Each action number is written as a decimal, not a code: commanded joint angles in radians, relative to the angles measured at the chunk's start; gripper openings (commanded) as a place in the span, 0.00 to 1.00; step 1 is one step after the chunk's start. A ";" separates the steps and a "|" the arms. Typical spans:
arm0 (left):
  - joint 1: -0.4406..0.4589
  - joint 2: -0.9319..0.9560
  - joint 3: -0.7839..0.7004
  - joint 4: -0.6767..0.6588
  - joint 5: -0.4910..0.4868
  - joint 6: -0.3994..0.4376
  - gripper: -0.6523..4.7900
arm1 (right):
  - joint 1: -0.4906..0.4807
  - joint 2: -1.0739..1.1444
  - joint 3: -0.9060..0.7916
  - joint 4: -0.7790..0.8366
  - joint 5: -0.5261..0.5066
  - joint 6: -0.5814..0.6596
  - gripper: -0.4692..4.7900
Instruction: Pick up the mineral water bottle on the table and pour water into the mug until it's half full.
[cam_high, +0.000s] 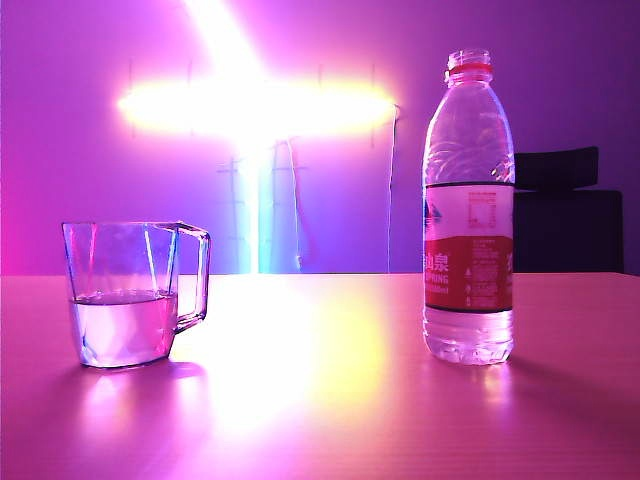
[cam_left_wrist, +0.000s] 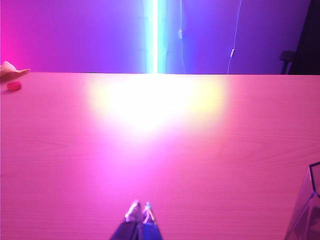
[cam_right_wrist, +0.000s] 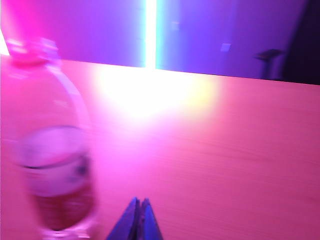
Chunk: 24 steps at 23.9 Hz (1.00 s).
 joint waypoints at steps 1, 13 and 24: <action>-0.001 0.000 0.004 0.012 0.002 -0.003 0.12 | -0.099 -0.002 -0.020 0.056 -0.024 -0.039 0.07; -0.001 0.001 0.004 0.011 0.002 -0.003 0.12 | -0.335 -0.002 -0.185 0.413 -0.237 -0.029 0.07; -0.001 0.000 0.004 0.011 0.002 -0.003 0.12 | -0.396 -0.002 -0.203 0.428 -0.241 -0.038 0.07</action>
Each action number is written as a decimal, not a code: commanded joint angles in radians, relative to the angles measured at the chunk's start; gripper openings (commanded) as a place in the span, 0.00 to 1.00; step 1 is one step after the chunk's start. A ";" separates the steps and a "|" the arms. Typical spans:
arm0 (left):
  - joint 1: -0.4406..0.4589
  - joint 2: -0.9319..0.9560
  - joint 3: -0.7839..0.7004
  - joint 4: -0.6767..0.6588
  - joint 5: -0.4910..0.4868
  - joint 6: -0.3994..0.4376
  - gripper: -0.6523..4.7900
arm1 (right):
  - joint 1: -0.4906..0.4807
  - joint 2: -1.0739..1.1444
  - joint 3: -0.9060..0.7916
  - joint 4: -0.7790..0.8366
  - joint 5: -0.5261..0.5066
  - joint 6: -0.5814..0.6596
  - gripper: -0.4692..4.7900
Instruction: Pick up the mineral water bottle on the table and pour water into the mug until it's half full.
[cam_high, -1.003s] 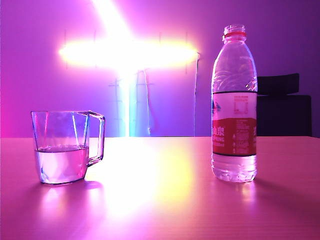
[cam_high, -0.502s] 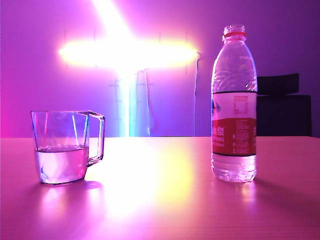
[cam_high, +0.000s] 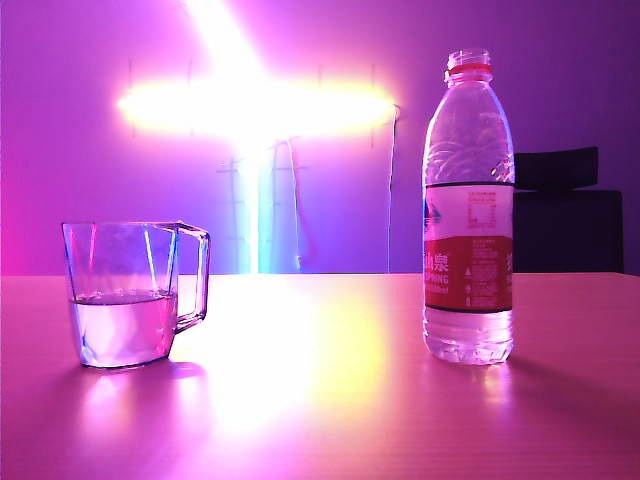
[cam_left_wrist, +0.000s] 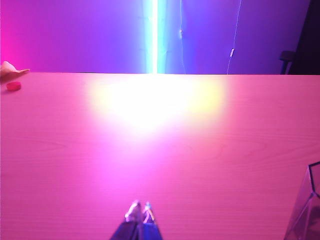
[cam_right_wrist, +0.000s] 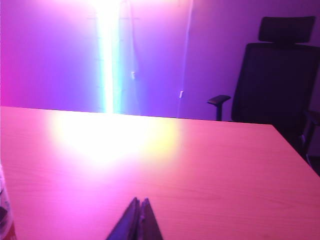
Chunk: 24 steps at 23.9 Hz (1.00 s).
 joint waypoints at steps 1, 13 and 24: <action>-0.001 0.000 0.004 0.011 0.002 -0.003 0.12 | -0.035 -0.001 -0.005 0.019 -0.003 -0.006 0.07; -0.001 0.000 0.004 0.011 0.002 -0.003 0.12 | -0.109 -0.001 -0.005 0.014 -0.065 -0.005 0.07; -0.001 0.000 0.004 0.011 0.002 -0.003 0.12 | -0.106 -0.001 -0.005 -0.027 -0.014 0.030 0.07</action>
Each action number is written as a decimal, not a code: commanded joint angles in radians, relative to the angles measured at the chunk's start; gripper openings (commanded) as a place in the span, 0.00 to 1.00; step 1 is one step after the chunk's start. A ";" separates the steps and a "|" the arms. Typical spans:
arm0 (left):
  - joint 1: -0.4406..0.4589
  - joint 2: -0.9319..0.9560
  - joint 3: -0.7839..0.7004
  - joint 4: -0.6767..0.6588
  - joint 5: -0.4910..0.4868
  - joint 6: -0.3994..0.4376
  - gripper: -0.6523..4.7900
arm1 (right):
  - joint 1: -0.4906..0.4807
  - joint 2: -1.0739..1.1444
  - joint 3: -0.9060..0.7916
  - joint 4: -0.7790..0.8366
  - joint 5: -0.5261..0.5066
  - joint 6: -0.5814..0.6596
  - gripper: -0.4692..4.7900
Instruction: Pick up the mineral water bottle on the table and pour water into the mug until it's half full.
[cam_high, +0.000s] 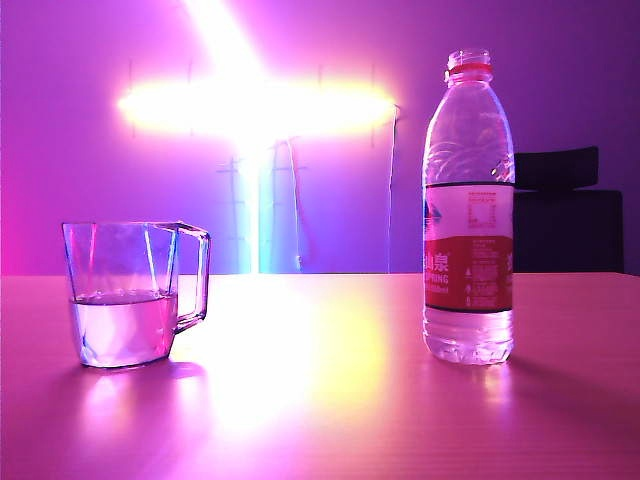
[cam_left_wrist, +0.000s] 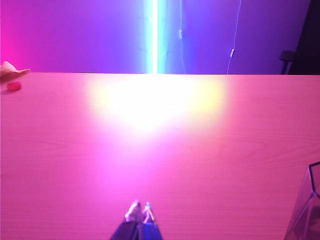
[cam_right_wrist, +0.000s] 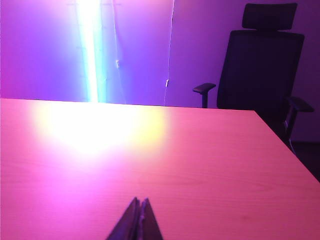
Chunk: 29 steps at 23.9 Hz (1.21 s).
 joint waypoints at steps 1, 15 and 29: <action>-0.001 0.000 0.004 0.011 0.002 -0.003 0.12 | 0.000 -0.001 -0.005 0.017 0.032 0.019 0.07; -0.001 0.000 0.004 0.011 0.002 -0.003 0.12 | 0.000 -0.001 -0.005 0.017 0.024 0.019 0.07; -0.001 0.000 0.004 0.011 0.002 -0.003 0.12 | -0.001 -0.001 -0.005 0.000 0.024 0.019 0.07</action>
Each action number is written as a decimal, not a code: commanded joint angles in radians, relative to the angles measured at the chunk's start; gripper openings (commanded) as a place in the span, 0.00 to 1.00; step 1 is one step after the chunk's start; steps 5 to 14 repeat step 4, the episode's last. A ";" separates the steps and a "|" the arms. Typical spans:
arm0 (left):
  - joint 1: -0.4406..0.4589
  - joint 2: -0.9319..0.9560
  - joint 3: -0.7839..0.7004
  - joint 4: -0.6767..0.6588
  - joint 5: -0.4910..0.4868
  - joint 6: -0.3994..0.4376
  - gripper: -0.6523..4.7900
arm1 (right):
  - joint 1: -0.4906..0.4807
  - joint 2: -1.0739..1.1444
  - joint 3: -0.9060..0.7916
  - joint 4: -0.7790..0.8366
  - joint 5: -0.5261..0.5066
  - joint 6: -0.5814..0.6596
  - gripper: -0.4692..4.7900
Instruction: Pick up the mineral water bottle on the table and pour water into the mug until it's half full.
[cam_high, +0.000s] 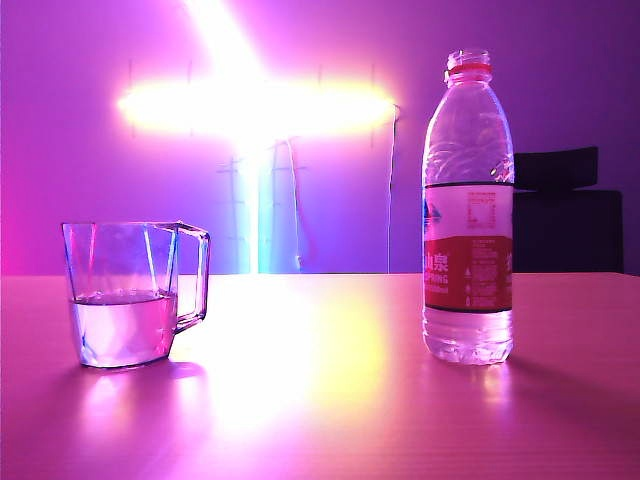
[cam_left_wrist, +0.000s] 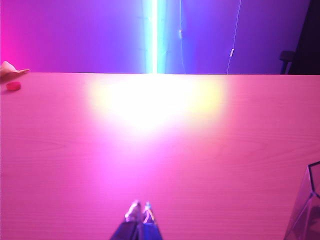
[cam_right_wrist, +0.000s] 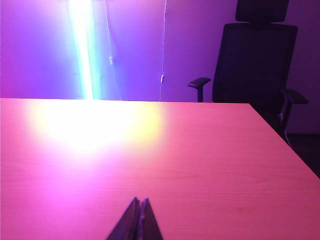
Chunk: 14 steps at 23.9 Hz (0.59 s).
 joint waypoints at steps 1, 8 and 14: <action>-0.001 0.000 0.004 0.011 0.002 -0.003 0.12 | 0.000 -0.001 -0.005 0.017 0.001 0.004 0.07; -0.001 0.000 0.004 0.011 0.002 -0.003 0.12 | 0.000 -0.001 -0.005 0.017 0.001 0.004 0.07; -0.001 0.000 0.004 0.011 0.002 -0.003 0.12 | 0.000 -0.001 -0.005 0.017 0.001 0.004 0.07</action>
